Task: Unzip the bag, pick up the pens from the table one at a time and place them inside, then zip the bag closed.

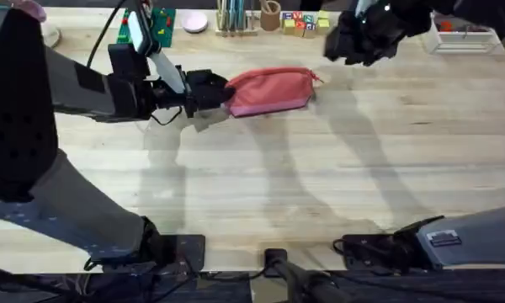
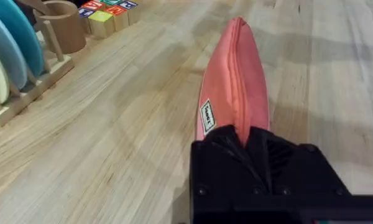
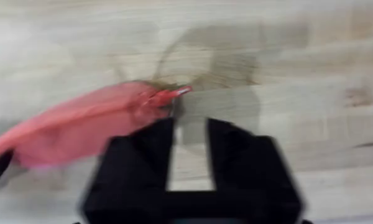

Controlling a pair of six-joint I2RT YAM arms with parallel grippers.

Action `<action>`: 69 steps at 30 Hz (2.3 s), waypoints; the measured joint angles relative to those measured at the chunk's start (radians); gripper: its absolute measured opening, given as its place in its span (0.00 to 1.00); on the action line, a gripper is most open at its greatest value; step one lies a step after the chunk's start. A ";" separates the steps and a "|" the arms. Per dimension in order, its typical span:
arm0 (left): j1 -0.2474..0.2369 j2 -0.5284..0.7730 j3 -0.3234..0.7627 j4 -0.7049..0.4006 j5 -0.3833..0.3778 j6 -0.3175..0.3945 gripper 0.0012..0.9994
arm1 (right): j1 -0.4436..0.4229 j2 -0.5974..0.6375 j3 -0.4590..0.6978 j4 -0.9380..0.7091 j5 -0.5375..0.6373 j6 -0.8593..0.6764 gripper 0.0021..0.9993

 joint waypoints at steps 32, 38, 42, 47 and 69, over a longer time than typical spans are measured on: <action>0.019 -0.006 0.000 0.049 -0.005 -0.031 1.00 | 0.077 -0.040 0.000 -0.018 0.000 -0.114 1.00; 0.020 -0.144 0.000 0.010 -0.095 -0.160 1.00 | 0.077 -0.056 0.000 -0.024 0.000 -0.154 1.00; 0.019 -0.285 0.000 -0.159 -0.184 -0.211 1.00 | 0.077 -0.094 0.000 -0.022 0.000 -0.170 1.00; 0.002 -0.482 0.001 -0.436 -0.336 -0.232 1.00 | 0.076 -0.133 0.000 -0.029 0.000 -0.174 1.00; -0.111 -0.865 0.464 -1.354 -0.783 -0.306 1.00 | 0.076 -0.370 0.000 -0.236 0.000 -0.178 1.00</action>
